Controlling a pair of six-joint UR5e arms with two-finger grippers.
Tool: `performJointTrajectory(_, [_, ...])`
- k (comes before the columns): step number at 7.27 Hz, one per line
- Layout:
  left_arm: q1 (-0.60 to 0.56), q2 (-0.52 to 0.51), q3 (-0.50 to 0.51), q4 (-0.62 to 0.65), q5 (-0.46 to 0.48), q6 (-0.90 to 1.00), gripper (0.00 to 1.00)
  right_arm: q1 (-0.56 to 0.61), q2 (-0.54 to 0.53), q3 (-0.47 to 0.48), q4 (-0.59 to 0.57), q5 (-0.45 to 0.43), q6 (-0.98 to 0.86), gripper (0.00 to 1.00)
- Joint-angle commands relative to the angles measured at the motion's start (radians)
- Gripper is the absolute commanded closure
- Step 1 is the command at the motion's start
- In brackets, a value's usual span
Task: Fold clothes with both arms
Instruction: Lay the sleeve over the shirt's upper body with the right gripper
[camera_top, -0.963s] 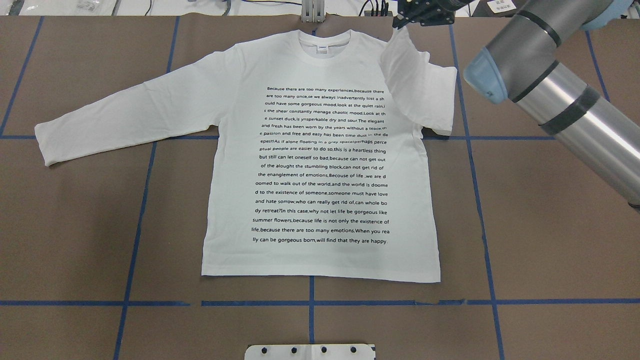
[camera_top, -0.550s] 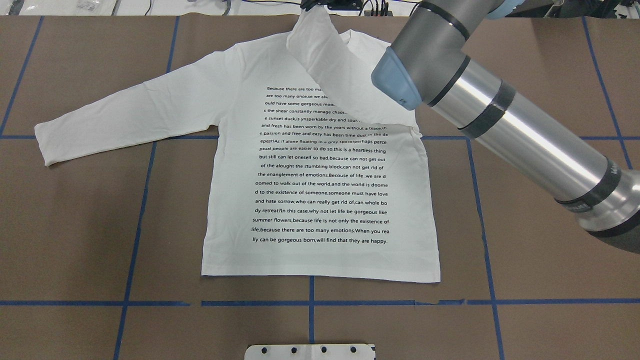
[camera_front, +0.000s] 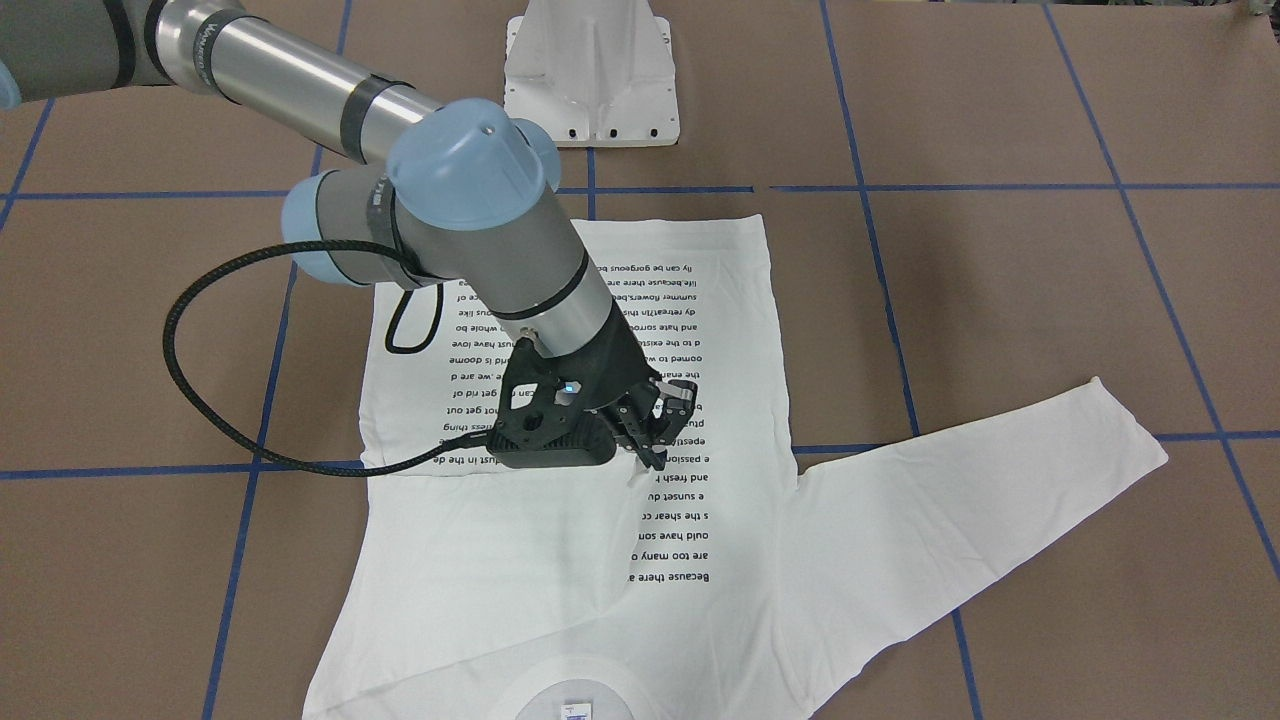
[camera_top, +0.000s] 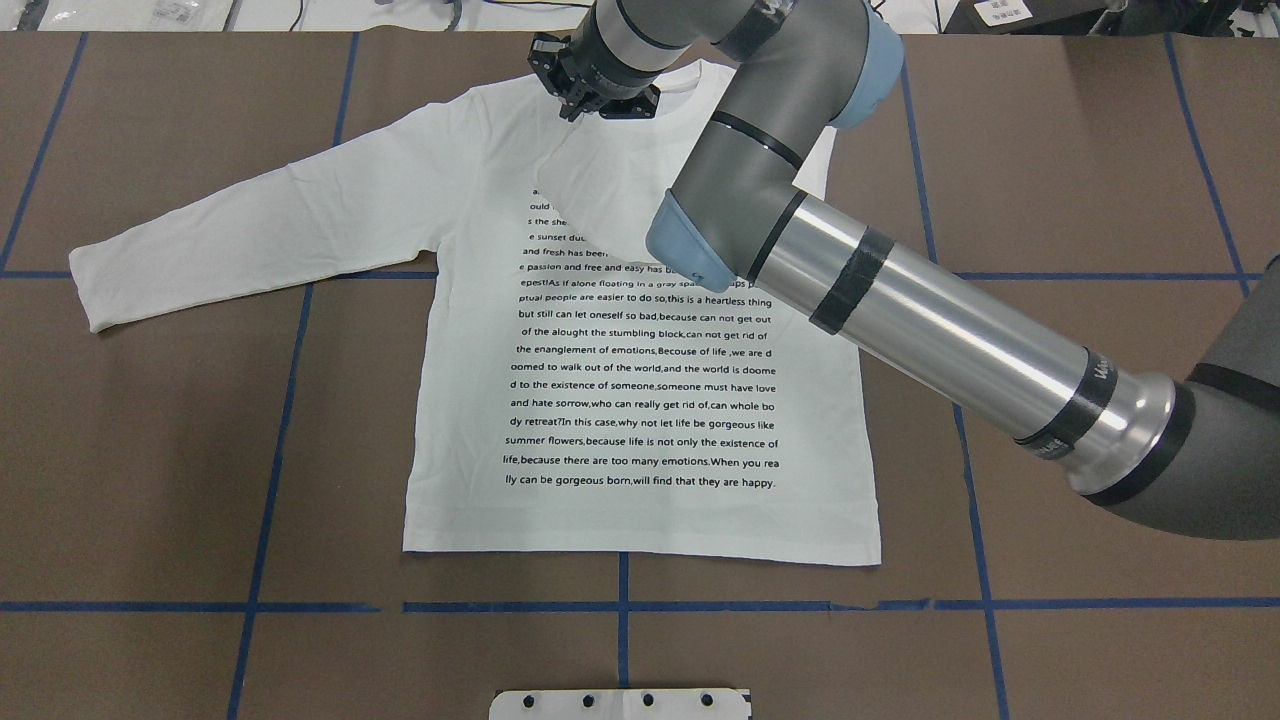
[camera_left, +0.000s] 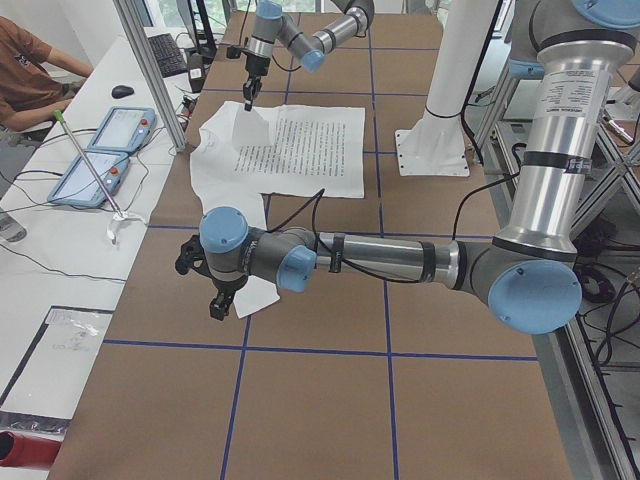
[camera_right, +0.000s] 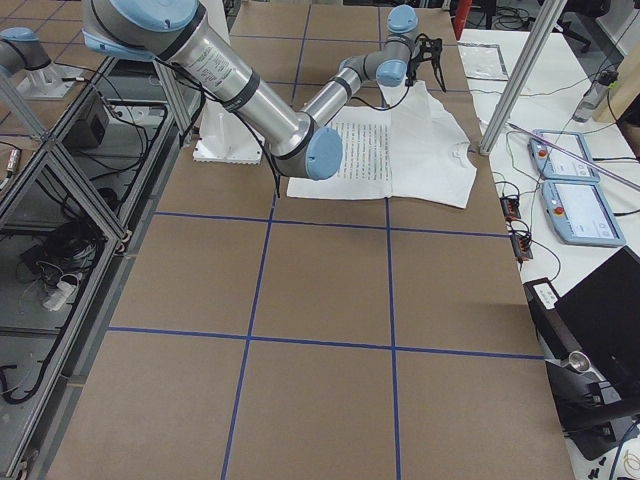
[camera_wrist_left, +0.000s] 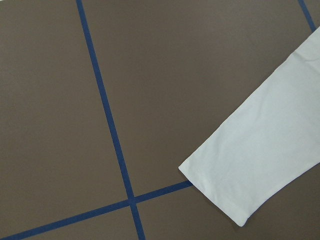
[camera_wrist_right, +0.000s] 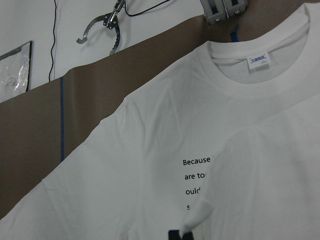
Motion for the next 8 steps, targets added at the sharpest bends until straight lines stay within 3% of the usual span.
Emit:
performJointTrajectory(1, [0.001,-0.008,0.004,0.0,0.0,0.0,0.0,-0.05,0.106,-0.183,0.009,-0.067,-0.002,1.0])
performJointTrajectory(3, [0.001,-0.009,0.009,-0.001,0.0,0.0,0.0,-0.09,0.158,-0.266,0.033,-0.121,-0.008,1.0])
performJointTrajectory(5, [0.001,-0.012,0.015,-0.001,0.002,0.0,0.0,-0.11,0.177,-0.352,0.195,-0.191,-0.034,1.0])
performJointTrajectory(6, [0.001,-0.014,0.015,-0.001,0.002,-0.002,0.0,-0.115,0.177,-0.352,0.213,-0.209,-0.034,0.21])
performJointTrajectory(7, [0.001,-0.014,0.015,-0.001,0.002,-0.002,0.0,-0.134,0.18,-0.352,0.222,-0.269,-0.031,0.01])
performJointTrajectory(8, [0.001,-0.014,0.015,-0.001,0.002,-0.002,0.0,-0.144,0.18,-0.352,0.265,-0.275,-0.023,0.01])
